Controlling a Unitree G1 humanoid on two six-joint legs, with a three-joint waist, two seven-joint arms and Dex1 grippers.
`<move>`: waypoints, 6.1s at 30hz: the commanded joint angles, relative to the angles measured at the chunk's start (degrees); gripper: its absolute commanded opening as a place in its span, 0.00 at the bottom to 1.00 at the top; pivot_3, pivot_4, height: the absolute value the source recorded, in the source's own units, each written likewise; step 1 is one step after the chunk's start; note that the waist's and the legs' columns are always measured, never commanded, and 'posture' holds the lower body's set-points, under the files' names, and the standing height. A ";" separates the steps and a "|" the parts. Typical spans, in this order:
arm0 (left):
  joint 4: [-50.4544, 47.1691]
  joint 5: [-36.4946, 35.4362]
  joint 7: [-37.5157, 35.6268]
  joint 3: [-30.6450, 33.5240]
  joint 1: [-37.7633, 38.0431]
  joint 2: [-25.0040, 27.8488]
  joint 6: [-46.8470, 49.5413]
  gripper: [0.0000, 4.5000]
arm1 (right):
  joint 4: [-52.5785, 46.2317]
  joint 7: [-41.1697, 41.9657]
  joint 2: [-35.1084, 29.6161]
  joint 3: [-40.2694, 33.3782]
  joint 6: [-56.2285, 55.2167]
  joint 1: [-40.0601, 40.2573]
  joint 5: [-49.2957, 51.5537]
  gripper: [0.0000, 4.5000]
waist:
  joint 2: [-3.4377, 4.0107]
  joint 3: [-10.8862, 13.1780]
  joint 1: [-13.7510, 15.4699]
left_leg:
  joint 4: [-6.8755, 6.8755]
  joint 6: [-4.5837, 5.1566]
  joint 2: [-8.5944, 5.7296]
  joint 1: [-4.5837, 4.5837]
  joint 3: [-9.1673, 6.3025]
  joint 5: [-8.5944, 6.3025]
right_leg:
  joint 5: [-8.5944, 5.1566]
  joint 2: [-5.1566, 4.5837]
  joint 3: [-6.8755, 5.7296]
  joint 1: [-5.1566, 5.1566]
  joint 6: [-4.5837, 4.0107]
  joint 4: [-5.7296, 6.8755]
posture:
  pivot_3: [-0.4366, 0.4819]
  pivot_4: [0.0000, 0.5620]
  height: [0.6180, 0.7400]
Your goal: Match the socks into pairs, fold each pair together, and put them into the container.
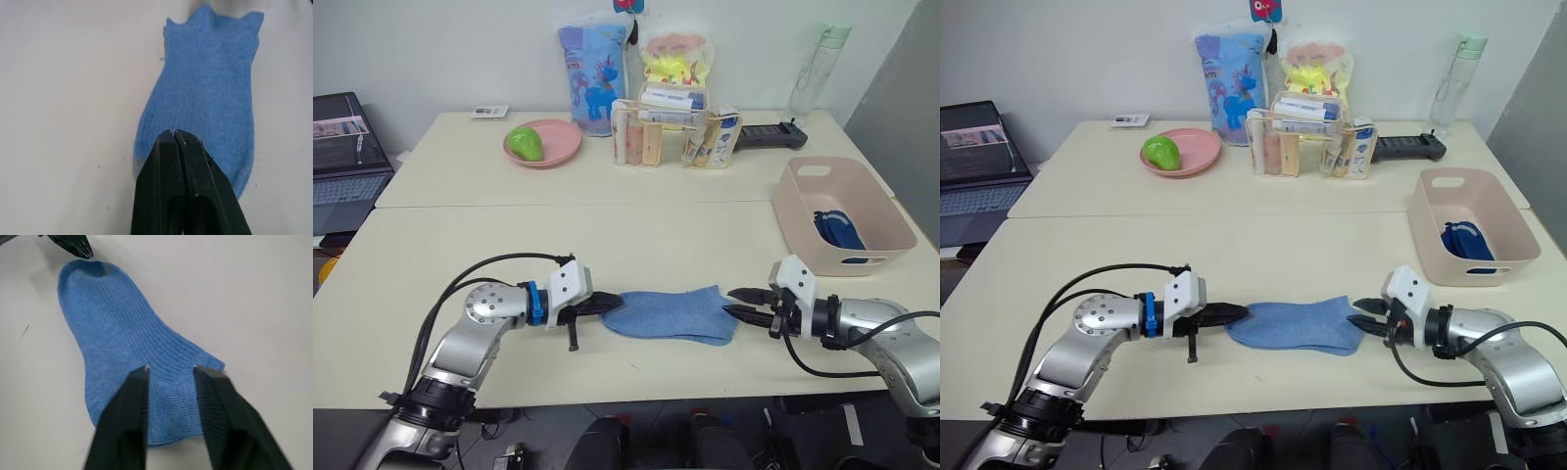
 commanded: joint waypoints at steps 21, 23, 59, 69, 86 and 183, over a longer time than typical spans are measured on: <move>-2.50 -0.60 -0.36 -0.68 -2.40 -2.37 -1.30 0.00 | 3.57 -0.59 0.86 1.50 5.15 -1.36 1.10 0.00 | 0.00 0.00 -0.17 | 0.01 -0.01 -0.01 0.00 0.02 0.01 | 0.00 0.00 0.00 0.00 0.00 0.01 | 0.48 0.27 1.00; -2.09 -0.73 -0.83 -1.50 -3.31 -3.28 -0.96 0.00 | 5.33 0.64 0.14 1.02 5.31 -2.82 1.58 0.00 | 0.00 0.00 -0.17 | 0.01 -0.02 -0.02 0.00 0.03 0.02 | 0.00 0.00 0.00 0.00 0.00 0.01 | 0.48 0.27 1.00; -0.24 7.81 1.37 -10.75 -9.10 -9.18 10.79 0.00 | 2.75 -0.34 10.82 2.58 26.12 -18.12 23.82 0.00 | -0.03 -0.02 -0.28 | 0.04 -0.16 -0.02 -0.04 0.01 0.10 | 0.01 0.01 0.02 -0.03 0.01 0.01 | 0.48 0.27 1.00; -9.04 -4.82 -1.16 3.85 -11.24 2.47 24.33 0.00 | 8.54 1.64 13.66 12.22 20.14 -21.23 15.88 0.00 | -0.01 -0.01 -0.35 | 0.03 -0.17 -0.02 -0.03 0.00 0.10 | 0.00 0.02 -0.01 -0.06 0.01 0.03 | 0.48 0.27 1.00; -14.20 -6.38 -0.32 -0.90 -9.30 2.21 24.30 0.00 | 4.54 -2.63 8.85 4.51 26.06 -20.19 18.48 0.82 | -0.01 -0.01 -0.34 | 0.02 -0.17 -0.02 -0.05 0.00 0.10 | 0.00 0.01 0.00 -0.05 0.00 0.01 | 0.48 0.27 1.00; -2.87 -10.49 14.35 -2.93 -31.55 -22.45 20.78 1.00 | 53.09 13.46 -20.05 6.92 -29.02 -43.84 -30.45 0.84 | 0.15 0.08 -0.33 | 0.04 -0.20 -0.01 -0.07 0.29 0.13 | 0.02 0.03 0.20 -0.10 0.07 0.00 | 0.48 0.27 1.00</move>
